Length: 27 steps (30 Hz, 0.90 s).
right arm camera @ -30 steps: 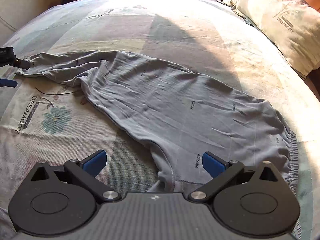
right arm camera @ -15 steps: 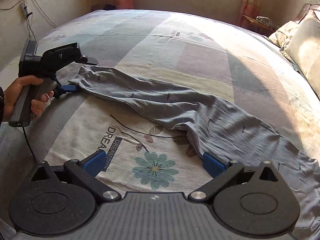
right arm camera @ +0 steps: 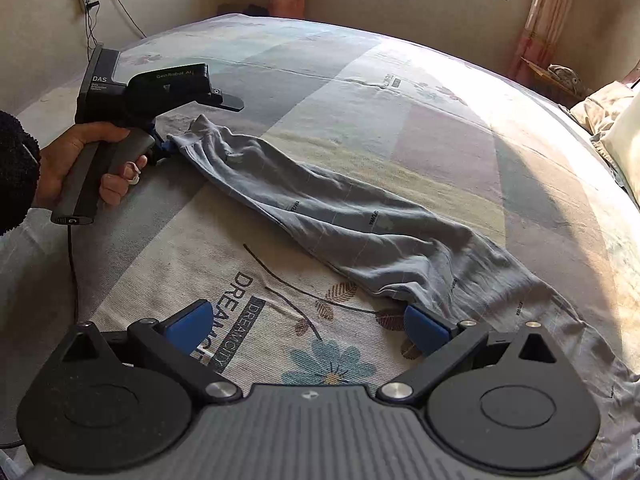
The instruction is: Fold clothes
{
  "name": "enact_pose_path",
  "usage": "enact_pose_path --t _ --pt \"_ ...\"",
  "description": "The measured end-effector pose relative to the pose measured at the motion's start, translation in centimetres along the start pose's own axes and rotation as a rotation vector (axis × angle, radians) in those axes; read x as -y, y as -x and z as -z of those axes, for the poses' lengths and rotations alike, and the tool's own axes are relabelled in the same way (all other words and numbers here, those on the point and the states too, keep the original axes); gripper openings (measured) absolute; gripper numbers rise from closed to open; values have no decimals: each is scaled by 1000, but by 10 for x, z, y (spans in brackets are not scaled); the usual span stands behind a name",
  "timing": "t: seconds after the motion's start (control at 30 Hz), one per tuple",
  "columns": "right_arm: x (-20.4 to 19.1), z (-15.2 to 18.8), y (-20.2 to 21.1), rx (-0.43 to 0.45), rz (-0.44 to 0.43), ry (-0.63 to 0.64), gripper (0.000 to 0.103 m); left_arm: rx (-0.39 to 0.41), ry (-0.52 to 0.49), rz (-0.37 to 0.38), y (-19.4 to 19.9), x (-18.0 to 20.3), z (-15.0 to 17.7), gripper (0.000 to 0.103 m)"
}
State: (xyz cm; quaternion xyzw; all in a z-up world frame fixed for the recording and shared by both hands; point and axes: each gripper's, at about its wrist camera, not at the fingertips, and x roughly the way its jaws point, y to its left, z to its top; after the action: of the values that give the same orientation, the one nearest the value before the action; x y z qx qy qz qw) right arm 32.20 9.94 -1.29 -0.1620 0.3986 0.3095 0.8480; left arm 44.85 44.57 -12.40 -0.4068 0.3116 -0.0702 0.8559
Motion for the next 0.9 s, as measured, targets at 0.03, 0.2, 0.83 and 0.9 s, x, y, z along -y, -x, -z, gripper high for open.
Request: enact_pose_path --t 0.03,0.2,0.83,0.9 --pt "0 0 -2 -6 -9 -9 103 -2 10 5 1 -1 -1 102" --pt "12 2 -8 -31 24 -52 103 30 -41 -48 13 -1 12 86" --pt "30 18 -13 -79 77 -92 103 46 -271 -271 29 56 -34 10" --pt "31 20 -12 -81 82 -94 103 70 -323 -248 30 69 -40 10"
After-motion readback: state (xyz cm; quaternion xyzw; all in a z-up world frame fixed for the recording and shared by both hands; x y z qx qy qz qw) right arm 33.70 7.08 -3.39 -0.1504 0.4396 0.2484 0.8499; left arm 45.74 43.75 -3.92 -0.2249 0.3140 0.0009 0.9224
